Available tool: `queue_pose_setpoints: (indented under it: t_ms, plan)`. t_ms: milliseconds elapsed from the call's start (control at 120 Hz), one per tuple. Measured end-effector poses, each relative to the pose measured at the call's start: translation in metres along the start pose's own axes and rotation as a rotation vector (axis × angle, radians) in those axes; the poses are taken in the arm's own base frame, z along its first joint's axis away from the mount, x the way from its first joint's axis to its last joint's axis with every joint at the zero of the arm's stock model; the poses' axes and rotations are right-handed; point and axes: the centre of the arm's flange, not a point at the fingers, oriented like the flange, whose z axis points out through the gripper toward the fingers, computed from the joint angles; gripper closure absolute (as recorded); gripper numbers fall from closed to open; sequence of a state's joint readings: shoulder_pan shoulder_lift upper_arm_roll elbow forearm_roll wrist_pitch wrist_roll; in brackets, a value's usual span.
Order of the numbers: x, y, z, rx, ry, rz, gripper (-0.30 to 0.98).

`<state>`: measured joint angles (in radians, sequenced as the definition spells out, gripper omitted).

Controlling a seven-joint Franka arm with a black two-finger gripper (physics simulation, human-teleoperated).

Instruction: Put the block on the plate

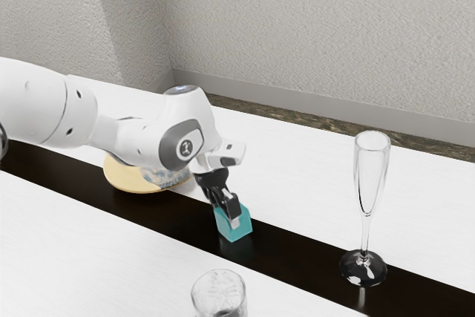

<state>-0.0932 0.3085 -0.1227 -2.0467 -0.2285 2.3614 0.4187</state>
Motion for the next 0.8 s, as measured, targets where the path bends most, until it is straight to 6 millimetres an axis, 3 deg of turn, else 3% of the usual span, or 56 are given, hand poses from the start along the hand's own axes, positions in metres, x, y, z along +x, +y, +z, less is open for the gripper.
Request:
queue_pose_setpoints:
  t_ms: [100,233,342,483,600,692,800]
  plan:
    - [0.0,0.0,-0.023,0.009,0.018,-0.002,0.31]
    - [0.005,-0.009,-0.073,0.035,0.055,-0.013,0.32]
    - [0.013,-0.053,-0.131,0.094,0.09,-0.054,0.32]
    - [0.0,-0.116,-0.188,0.155,0.084,-0.133,0.32]
    - [-0.015,-0.178,-0.196,0.181,0.04,-0.206,0.32]
    - [-0.021,-0.221,-0.178,0.176,-0.005,-0.244,0.32]
    - [-0.022,-0.256,-0.152,0.148,-0.038,-0.264,0.32]
